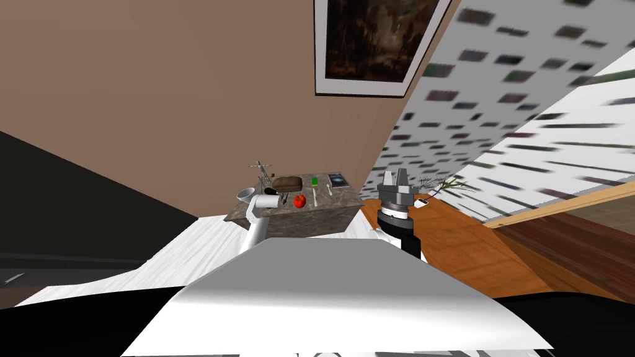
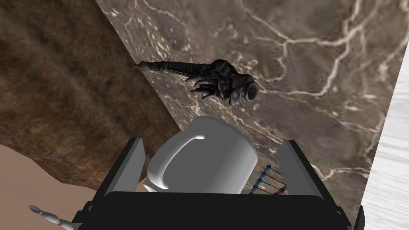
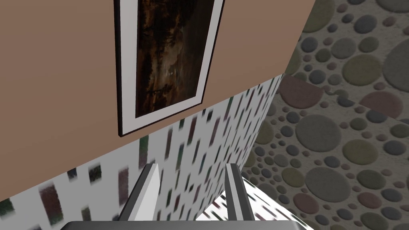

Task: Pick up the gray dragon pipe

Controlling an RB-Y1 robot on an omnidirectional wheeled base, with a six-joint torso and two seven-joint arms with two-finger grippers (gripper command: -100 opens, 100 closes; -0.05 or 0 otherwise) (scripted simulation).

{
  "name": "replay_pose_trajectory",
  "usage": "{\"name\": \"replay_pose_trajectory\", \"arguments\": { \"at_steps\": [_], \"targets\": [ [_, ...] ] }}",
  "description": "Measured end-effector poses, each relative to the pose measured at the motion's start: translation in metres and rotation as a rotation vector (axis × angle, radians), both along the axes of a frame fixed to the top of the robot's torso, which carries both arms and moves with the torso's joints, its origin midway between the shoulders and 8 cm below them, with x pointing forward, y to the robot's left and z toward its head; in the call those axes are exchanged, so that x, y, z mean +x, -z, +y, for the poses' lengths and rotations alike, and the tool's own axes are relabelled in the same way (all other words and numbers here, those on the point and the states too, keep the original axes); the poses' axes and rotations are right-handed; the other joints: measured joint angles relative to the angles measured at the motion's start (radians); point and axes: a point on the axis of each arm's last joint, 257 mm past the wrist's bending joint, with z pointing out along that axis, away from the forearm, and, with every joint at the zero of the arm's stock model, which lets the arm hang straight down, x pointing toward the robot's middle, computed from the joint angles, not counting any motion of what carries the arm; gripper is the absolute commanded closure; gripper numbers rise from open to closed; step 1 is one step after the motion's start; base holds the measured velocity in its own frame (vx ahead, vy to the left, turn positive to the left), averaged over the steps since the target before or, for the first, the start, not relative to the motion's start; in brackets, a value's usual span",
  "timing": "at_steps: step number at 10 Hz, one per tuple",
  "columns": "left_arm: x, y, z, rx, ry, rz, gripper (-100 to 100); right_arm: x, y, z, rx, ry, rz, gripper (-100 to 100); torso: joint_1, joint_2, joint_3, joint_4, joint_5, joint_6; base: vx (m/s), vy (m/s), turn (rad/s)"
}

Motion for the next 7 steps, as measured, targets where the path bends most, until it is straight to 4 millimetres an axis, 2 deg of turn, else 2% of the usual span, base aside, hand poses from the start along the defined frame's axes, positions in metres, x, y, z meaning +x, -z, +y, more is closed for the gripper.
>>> {"name": "replay_pose_trajectory", "arguments": {
  "at_steps": [6,7],
  "targets": [
    [-0.022,0.015,0.011,-0.006,-0.051,0.139,-100,0.0,0.0,0.0,0.0,0.0,0.0,0,0.002,0.001,0.0,0.0,0.0,0.0,0.026,-0.042,-0.017],
    [-0.023,0.016,0.011,-0.007,-0.052,0.143,0,0.0,0.0,0.0,0.0,0.0,0.0,0,0.003,0.002,0.001,0.0,0.001,0.0,0.0,0.0,0.0]
  ]
}}
